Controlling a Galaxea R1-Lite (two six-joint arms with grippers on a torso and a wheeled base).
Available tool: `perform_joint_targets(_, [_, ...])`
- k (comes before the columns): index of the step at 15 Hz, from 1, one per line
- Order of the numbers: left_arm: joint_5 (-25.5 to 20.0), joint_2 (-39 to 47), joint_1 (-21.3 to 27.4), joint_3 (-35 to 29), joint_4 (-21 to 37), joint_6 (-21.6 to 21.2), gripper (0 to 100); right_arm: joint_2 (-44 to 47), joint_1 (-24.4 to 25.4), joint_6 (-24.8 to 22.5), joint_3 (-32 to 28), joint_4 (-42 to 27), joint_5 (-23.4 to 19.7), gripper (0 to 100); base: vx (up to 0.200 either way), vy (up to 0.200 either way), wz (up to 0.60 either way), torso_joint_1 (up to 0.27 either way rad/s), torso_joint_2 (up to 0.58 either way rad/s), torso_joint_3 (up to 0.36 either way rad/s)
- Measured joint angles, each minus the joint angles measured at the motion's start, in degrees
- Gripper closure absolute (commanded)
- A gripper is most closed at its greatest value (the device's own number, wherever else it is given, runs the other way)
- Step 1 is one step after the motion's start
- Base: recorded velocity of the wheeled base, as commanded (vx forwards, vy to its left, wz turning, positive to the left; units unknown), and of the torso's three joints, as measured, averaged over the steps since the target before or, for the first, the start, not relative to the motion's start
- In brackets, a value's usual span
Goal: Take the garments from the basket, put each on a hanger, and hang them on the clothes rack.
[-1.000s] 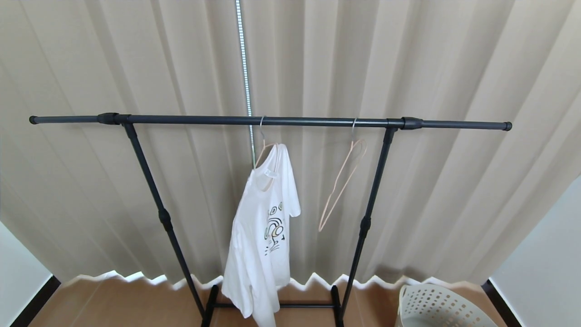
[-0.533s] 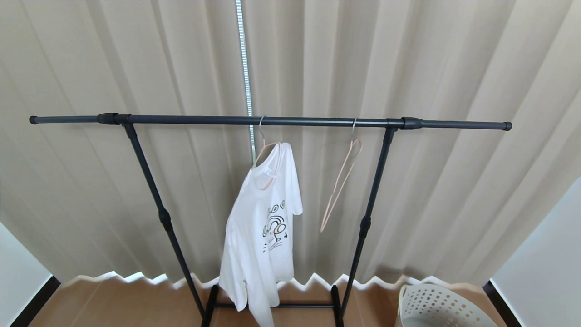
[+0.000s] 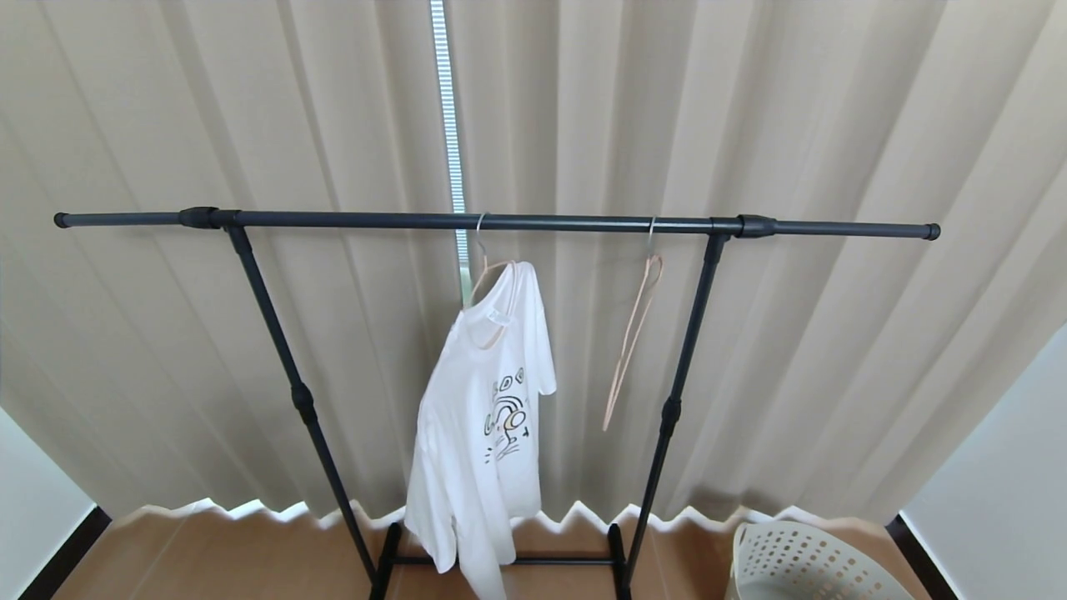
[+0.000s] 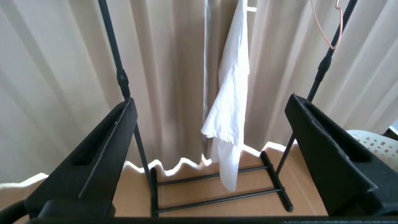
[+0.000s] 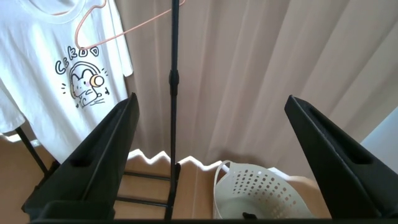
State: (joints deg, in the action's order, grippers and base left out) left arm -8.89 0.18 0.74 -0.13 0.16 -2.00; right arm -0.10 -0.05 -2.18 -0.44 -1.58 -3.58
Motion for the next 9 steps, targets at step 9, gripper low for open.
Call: perform_joint_targets(9, [-0.1, -0.2, 0.0, 0.0, 0.0, 0.1, 0, 0.0, 0.0, -0.5, -0.2, -0.2, -0.1, 0, 0.000, 0.000, 0.00, -0.054, 0.13, 0.069])
